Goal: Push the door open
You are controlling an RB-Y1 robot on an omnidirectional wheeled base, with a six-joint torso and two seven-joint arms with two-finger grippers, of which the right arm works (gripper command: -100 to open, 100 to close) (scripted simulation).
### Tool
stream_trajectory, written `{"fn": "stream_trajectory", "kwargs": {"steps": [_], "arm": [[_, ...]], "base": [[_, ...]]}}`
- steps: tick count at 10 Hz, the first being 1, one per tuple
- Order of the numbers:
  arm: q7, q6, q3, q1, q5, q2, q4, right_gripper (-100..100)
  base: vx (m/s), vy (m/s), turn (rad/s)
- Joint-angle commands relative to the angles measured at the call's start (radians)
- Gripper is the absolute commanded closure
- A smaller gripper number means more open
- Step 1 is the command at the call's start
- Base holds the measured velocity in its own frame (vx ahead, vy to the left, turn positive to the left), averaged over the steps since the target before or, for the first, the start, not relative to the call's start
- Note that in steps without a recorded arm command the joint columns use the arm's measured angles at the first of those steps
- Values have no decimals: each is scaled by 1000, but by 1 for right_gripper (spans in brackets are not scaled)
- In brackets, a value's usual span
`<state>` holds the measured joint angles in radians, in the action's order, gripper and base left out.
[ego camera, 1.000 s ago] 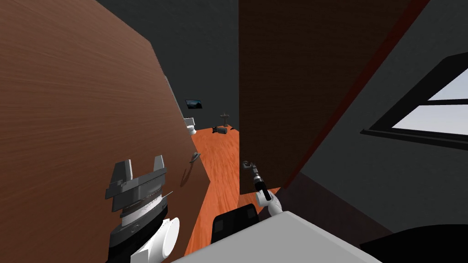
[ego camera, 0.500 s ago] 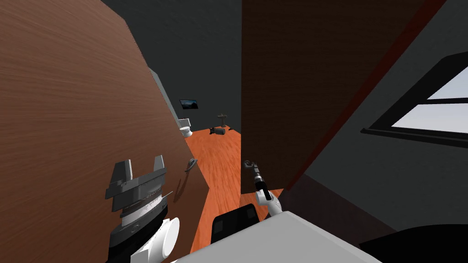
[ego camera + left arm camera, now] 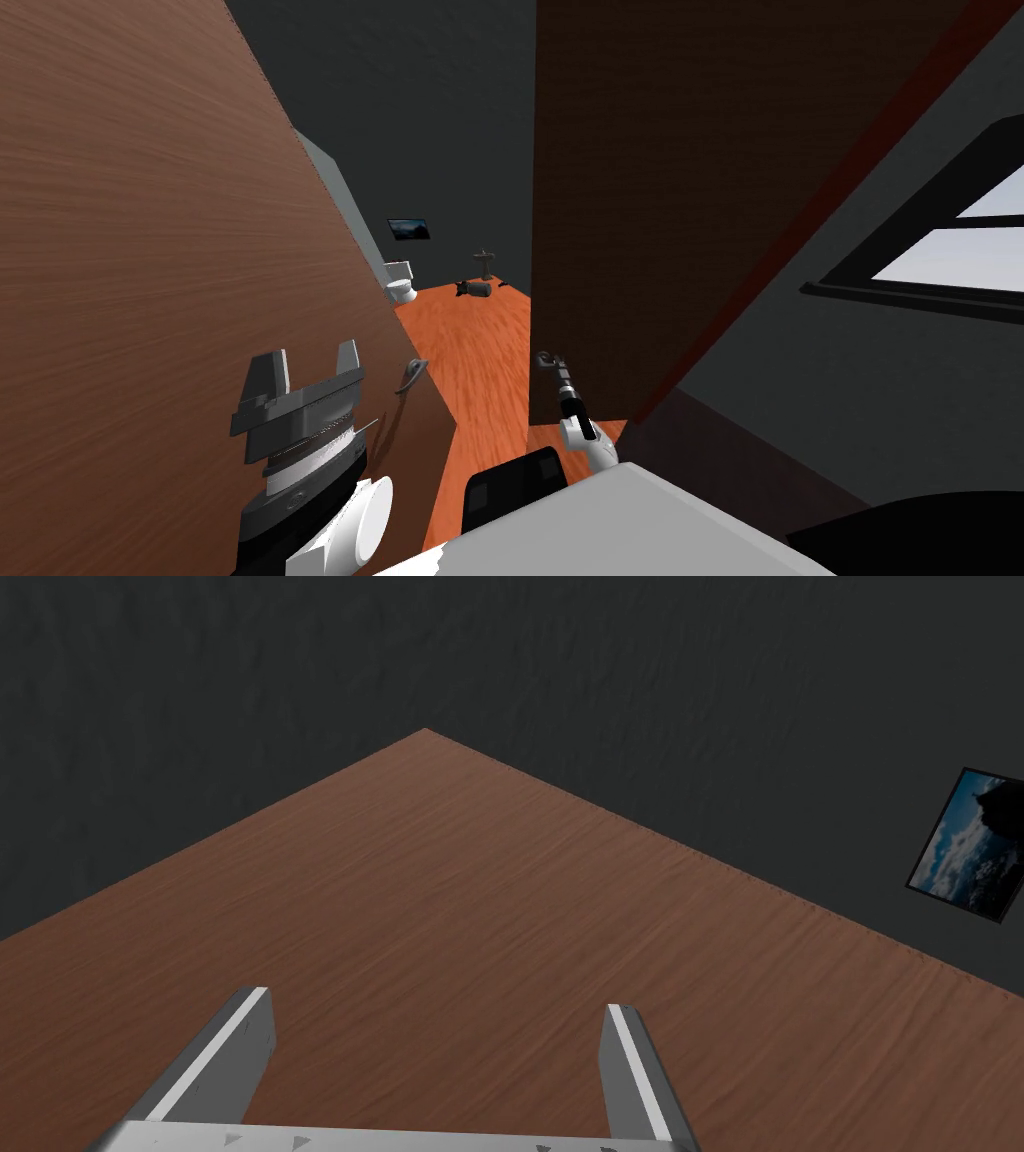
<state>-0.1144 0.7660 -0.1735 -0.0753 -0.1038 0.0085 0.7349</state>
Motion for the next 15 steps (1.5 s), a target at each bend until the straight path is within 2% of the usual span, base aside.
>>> {"fn": "stream_trajectory", "kwargs": {"steps": [1,5,6,8,10,11,13,15], "arm": [[-5,5,-11,-6,-6,-13,-3,100],[-28,9,-52,-8,-29,-39,0,100],[-28,9,-52,-8,-29,-39,0,100],[-44,11,-81,-8,-46,-47,3,100],[-51,12,-94,-9,-53,-49,4,100],[-61,13,-113,-9,-64,-49,5,100],[-61,13,-113,-9,-64,-49,5,100],[-75,16,-139,-10,-78,-45,7,100]], "base": [[185,-12,-33],[212,11,-37],[169,-6,-4],[182,-5,-77],[179,15,-48],[133,-1,-36],[93,7,-18],[142,16,-67]]}}
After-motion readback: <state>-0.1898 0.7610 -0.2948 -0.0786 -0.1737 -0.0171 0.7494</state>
